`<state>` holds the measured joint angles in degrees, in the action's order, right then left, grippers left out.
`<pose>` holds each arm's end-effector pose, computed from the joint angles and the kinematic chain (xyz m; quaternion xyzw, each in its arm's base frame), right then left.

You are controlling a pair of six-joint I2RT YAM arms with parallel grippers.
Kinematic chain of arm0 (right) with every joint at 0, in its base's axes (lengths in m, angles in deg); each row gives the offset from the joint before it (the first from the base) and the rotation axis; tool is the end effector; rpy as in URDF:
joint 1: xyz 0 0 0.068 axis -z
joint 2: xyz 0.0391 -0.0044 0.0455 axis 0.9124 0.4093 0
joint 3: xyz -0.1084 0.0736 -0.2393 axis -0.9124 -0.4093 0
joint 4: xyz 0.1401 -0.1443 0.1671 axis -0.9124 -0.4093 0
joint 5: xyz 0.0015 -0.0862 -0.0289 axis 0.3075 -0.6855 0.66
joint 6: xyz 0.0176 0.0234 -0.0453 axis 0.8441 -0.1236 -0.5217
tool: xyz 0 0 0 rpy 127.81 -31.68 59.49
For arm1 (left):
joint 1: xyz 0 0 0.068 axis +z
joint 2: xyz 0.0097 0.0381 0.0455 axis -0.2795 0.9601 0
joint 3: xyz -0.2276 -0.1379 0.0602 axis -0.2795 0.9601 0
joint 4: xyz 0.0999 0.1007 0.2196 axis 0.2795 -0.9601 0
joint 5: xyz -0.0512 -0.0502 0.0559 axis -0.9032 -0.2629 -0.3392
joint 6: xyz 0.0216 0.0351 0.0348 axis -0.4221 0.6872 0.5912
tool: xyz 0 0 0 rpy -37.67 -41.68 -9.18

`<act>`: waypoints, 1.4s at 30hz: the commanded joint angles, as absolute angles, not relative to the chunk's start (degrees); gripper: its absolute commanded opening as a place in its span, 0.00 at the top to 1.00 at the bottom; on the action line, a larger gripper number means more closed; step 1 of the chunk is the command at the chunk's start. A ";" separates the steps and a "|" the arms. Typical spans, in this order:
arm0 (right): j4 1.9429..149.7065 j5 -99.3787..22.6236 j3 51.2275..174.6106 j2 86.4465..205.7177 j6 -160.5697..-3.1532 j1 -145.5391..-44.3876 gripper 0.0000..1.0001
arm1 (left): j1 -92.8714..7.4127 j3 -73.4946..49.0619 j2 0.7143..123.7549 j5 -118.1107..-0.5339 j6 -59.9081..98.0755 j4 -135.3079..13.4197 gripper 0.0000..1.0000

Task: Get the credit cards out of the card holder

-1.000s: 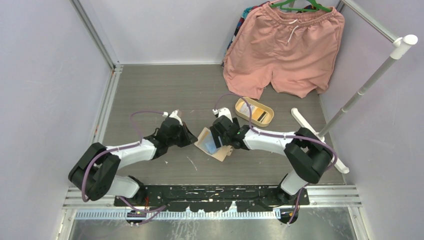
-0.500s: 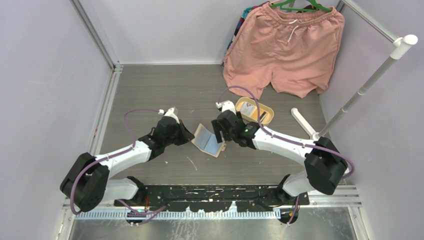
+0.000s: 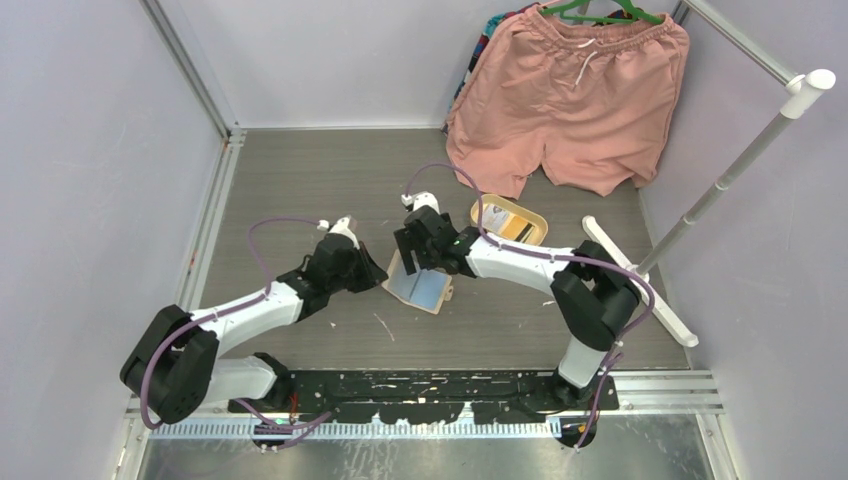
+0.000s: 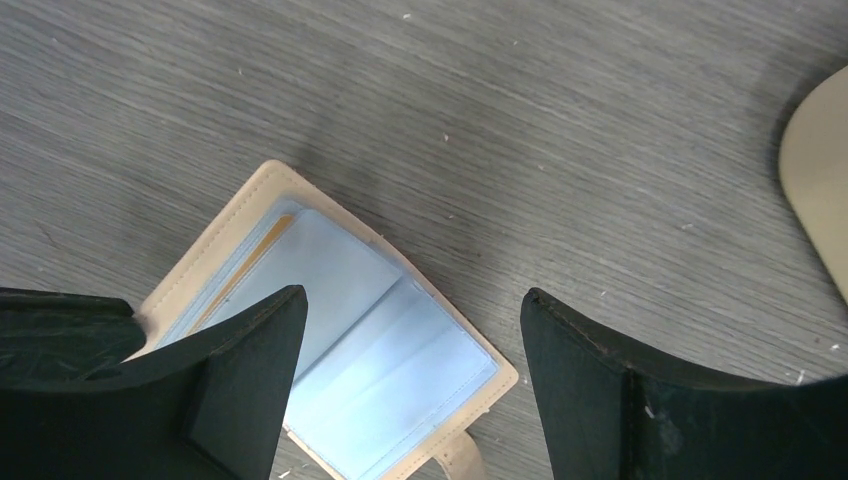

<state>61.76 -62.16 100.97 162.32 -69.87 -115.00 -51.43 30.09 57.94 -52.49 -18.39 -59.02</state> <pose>0.2448 0.2680 0.2088 -0.1940 0.9060 0.0883 0.3656 0.2001 -0.1423 0.1805 -0.1025 0.8898 -0.3064 0.3222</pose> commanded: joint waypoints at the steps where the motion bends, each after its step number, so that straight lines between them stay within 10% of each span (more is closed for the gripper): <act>1: 64.66 -60.99 103.71 163.30 -69.79 -115.61 0.16 | -51.65 27.25 57.84 -51.83 -17.51 -58.46 1.00; 42: 65.30 -68.07 94.18 155.96 -68.61 -119.80 0.16 | -51.84 29.56 57.82 -48.92 -18.64 -58.63 1.00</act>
